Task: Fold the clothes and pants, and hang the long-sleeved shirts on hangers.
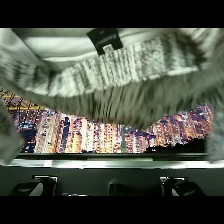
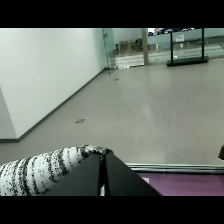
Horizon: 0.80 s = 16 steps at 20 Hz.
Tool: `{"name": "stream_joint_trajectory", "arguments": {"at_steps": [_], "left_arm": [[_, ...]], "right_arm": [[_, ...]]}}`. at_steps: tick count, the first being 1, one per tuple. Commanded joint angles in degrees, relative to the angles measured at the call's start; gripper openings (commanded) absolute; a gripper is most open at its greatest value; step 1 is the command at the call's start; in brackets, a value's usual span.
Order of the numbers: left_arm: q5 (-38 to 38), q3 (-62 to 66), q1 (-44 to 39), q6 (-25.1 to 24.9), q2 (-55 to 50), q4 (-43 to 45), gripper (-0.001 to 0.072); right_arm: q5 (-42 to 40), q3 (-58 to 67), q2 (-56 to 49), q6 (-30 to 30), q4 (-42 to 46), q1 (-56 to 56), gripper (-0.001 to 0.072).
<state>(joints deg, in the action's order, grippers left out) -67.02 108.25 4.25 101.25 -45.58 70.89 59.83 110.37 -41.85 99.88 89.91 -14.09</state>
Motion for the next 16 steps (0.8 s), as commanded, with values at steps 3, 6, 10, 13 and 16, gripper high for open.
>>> {"name": "stream_joint_trajectory", "arguments": {"at_steps": [3, 6, 10, 13, 16], "left_arm": [[-0.70, -5.22, -0.09, 1.84, -6.34, 0.50, 0.0018], [-0.17, -9.88, -0.07, 1.81, -17.07, 0.57, 0.0018], [1.05, -11.72, -1.36, 0.46, -36.76, 0.50, 0.0019], [2.29, -11.54, -3.04, -2.29, -50.99, 0.46, 0.0019], [2.51, -11.54, -3.63, -3.50, -60.00, -2.62, 0.0021]], "right_arm": [[1.46, 0.13, -10.97, 2.95, 9.53, -0.04, 0.0030], [-0.04, 0.13, -25.27, 3.10, 15.30, 0.02, 0.0030], [-8.13, 0.13, -47.08, 9.16, 14.60, -0.04, 0.0030], [-11.37, 0.13, -59.52, 12.31, 8.28, -0.04, 0.0031], [-9.88, 0.13, -67.14, 12.22, -0.37, -0.04, 0.0033]]}}
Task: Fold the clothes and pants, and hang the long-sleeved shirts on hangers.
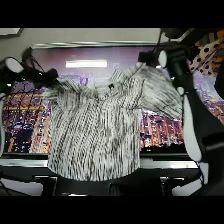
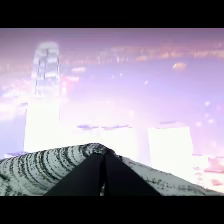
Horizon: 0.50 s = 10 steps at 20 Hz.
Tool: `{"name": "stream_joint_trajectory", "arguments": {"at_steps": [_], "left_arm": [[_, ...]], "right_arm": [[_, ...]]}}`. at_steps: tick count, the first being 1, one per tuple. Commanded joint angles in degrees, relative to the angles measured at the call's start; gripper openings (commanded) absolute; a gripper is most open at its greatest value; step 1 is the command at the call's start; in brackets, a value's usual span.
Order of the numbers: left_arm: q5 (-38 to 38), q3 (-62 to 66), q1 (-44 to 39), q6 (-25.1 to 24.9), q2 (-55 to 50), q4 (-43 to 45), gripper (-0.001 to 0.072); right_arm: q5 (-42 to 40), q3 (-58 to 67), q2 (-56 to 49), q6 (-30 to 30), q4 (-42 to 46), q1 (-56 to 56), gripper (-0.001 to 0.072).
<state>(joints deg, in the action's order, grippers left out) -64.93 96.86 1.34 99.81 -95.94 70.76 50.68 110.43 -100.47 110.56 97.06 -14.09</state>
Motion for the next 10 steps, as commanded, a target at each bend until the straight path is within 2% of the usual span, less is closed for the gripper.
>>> {"name": "stream_joint_trajectory", "arguments": {"at_steps": [1, 2, 3, 4, 5, 6, 7, 10], "left_arm": [[0.37, -0.15, -0.72, -3.87, -11.34, -5.16, 0.0022], [0.37, -0.15, -0.72, -5.42, -12.44, -8.11, 0.0026], [0.48, -0.13, -0.57, -6.01, -12.76, -10.36, 0.0122], [0.26, 0.31, -0.22, -5.97, -12.55, -11.52, 0.0332], [-1.01, 1.55, 0.55, -5.99, -11.93, -12.20, 0.0583], [-3.26, 3.23, 1.68, -6.03, -10.82, -12.09, 0.0646], [-5.62, 4.63, 3.15, -6.47, -9.31, -12.11, 0.0649], [-12.00, 3.58, 8.28, -8.61, -1.46, -7.76, 0.0666]], "right_arm": [[0.50, 0.07, -9.90, 1.53, -9.77, -0.04, 0.0076], [1.92, 0.07, -10.56, 1.16, -11.67, -0.04, 0.0098], [3.26, 0.07, -10.56, 0.26, -13.05, -0.04, 0.0125], [4.74, 0.09, -9.73, -1.64, -14.36, 0.02, 0.0306], [6.75, 0.09, -8.04, -4.46, -14.71, 0.59, 0.0508], [9.38, 0.09, -5.79, -8.28, -15.65, 1.40, 0.0577], [12.74, 0.09, -3.13, -12.52, -16.41, 2.82, 0.0606], [27.28, 0.00, 5.16, -21.09, -19.06, 10.97, 0.0607]]}}
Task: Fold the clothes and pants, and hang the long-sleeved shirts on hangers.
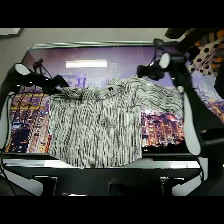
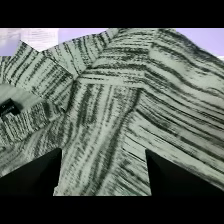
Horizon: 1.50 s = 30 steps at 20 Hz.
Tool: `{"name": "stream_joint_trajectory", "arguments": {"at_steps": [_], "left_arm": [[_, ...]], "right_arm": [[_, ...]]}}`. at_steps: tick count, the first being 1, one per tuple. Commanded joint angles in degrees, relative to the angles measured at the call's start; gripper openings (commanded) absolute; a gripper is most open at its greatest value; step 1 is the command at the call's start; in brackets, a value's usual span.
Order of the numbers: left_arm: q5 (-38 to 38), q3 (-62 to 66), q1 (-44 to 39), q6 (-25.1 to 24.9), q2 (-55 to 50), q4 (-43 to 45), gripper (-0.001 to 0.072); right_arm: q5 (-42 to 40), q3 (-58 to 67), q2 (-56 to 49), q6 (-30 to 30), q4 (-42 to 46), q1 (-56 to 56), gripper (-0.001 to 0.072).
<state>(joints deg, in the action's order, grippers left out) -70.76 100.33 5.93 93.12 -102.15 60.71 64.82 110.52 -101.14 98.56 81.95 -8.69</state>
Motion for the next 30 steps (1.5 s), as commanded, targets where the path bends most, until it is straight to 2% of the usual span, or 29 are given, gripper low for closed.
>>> {"name": "stream_joint_trajectory", "arguments": {"at_steps": [1, 3, 5, 8, 10, 14, 18, 19, 20, 22, 24, 27, 30], "left_arm": [[-6.95, -2.71, 5.51, -2.73, 8.15, 3.98, 0.0667], [-6.60, -13.16, 9.07, -5.99, 15.54, 4.02, 0.0666], [-5.18, -27.89, 11.98, -8.94, 23.28, 3.93, 0.0666], [-0.63, -49.53, 15.65, -10.10, 33.40, 3.80, 0.0666], [0.28, -58.88, 16.61, -12.33, 37.11, 3.78, 0.0666], [-0.26, -65.24, 16.59, -13.90, 38.29, 3.61, 0.0666], [-0.15, -65.07, 16.59, -14.34, 38.27, 3.58, 0.0666], [-0.15, -65.07, 16.59, -14.47, 38.27, 3.58, 0.0666], [-0.17, -65.07, 16.59, -15.26, 38.27, 3.58, 0.0666], [-0.22, -65.07, 16.59, -16.31, 38.14, 3.61, 0.0666], [-0.20, -65.16, 16.59, -16.92, 37.86, 3.58, 0.0666], [-0.11, -65.61, 16.57, -18.21, 36.85, 3.54, 0.0665], [1.60, -66.97, 16.52, -18.38, 35.50, 3.61, 0.0665]], "right_arm": [[18.14, -0.70, 7.85, -10.73, -5.70, 8.98, 0.0605], [22.18, -6.88, 11.96, -11.23, -11.28, 15.17, 0.0605], [22.01, -20.02, 17.42, -12.66, -18.21, 19.21, 0.0606], [15.80, -44.46, 26.91, -14.82, -21.31, 18.64, 0.0606], [10.99, -58.40, 31.63, -15.26, -24.74, 16.76, 0.0606], [3.23, -75.10, 33.77, -17.31, -33.11, 11.54, 0.0606], [-3.34, -81.85, 33.70, -17.77, -35.67, 5.16, 0.0589], [-4.83, -82.64, 33.70, -17.38, -36.46, 4.00, 0.0518], [-5.81, -82.97, 33.70, -16.20, -36.48, 3.21, 0.0385], [-6.34, -82.88, 33.77, -14.78, -36.92, 2.73, 0.0034], [-6.84, -82.34, 34.97, -13.97, -36.96, 2.73, 0.0029], [-7.98, -82.27, 38.01, -9.51, -36.92, 2.73, 0.0029], [-6.56, -82.27, 39.80, -9.20, -36.98, 2.73, 0.0029]]}}
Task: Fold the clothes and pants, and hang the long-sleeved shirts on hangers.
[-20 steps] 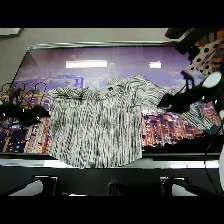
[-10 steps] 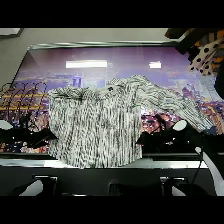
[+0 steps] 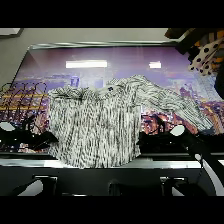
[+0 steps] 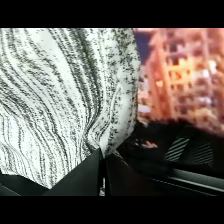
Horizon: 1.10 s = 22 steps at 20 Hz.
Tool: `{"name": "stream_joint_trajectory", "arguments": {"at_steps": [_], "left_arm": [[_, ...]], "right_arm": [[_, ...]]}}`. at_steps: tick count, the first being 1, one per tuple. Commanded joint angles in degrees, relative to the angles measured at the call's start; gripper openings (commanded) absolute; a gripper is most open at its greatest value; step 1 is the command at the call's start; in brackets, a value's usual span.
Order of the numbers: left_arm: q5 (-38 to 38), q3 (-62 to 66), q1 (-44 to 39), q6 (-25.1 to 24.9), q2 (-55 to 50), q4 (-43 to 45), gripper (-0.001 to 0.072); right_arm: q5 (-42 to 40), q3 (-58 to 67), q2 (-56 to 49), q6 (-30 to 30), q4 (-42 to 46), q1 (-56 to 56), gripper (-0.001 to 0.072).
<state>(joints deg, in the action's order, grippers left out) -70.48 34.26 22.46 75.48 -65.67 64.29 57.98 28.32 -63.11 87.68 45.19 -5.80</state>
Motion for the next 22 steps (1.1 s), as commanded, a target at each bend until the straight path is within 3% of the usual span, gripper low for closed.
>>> {"name": "stream_joint_trajectory", "arguments": {"at_steps": [1, 3, 4, 7, 8, 10, 13, 17, 22], "left_arm": [[2.21, -1.25, -0.02, -0.68, -1.22, -0.07, 0.0664], [2.78, -1.53, -0.07, -0.76, -1.53, -1.60, 0.0658], [2.80, -1.53, -0.07, -0.79, -1.81, -2.49, 0.0587], [2.73, -1.60, -1.14, -4.33, -3.19, -8.48, 0.0077], [3.04, -1.55, -1.90, -6.01, -3.34, -11.08, 0.0020], [3.48, 0.04, -3.39, -6.54, -3.06, -16.31, 0.0018], [3.19, 11.15, -6.93, -5.38, -2.27, -18.88, 0.0016], [2.03, 41.29, -12.68, -3.45, -1.51, -18.84, 0.0016], [4.15, 74.82, -13.97, 4.26, 0.33, -17.75, 0.0017]], "right_arm": [[0.90, -0.07, 2.03, 1.68, -0.24, -0.15, 0.0029], [1.84, -0.07, 2.54, 1.68, -0.28, -0.15, 0.0029], [1.92, -0.07, 2.64, 1.64, -0.76, -0.17, 0.0029], [0.61, -0.07, 2.62, -0.31, -5.86, -0.17, 0.0029], [-0.07, -0.07, 2.62, -1.81, -9.01, -0.17, 0.0029], [-1.62, 1.16, 2.62, -6.71, -15.74, -0.17, 0.0028], [-6.49, 13.03, 2.56, -10.54, -15.69, -0.15, 0.0028], [-15.06, 44.78, 2.16, -6.88, -0.63, -0.13, 0.0028], [-9.86, 76.13, 4.50, 1.36, 17.70, -0.04, 0.0028]]}}
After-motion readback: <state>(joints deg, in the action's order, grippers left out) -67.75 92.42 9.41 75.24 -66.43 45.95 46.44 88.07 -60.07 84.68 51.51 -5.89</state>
